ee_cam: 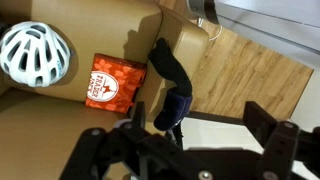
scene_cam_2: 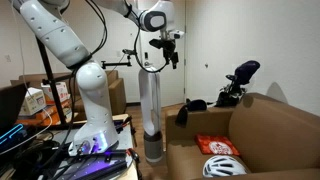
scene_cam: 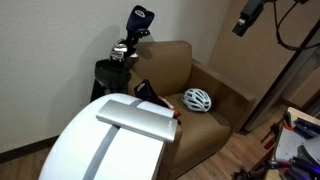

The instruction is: Move the helmet from the seat of the brown chair to the right arm rest

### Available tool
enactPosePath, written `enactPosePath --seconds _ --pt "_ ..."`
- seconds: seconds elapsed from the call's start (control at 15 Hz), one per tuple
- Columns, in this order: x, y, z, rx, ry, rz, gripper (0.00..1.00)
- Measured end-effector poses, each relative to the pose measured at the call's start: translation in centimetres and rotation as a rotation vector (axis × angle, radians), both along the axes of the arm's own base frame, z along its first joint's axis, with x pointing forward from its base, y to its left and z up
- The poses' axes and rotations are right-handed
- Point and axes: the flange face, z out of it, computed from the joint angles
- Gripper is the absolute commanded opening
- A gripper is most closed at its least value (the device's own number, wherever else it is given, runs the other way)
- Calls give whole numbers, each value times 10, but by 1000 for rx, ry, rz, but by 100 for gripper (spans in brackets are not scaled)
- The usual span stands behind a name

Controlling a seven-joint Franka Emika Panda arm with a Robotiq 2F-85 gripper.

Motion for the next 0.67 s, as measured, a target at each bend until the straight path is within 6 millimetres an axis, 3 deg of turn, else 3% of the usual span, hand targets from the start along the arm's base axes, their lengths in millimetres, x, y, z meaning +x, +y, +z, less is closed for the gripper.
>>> enactPosePath --seconds 0.47,0.67 --pt "0 -1 1 1 -2 -2 100" --pt "14 -25 7 25 -28 -63 100"
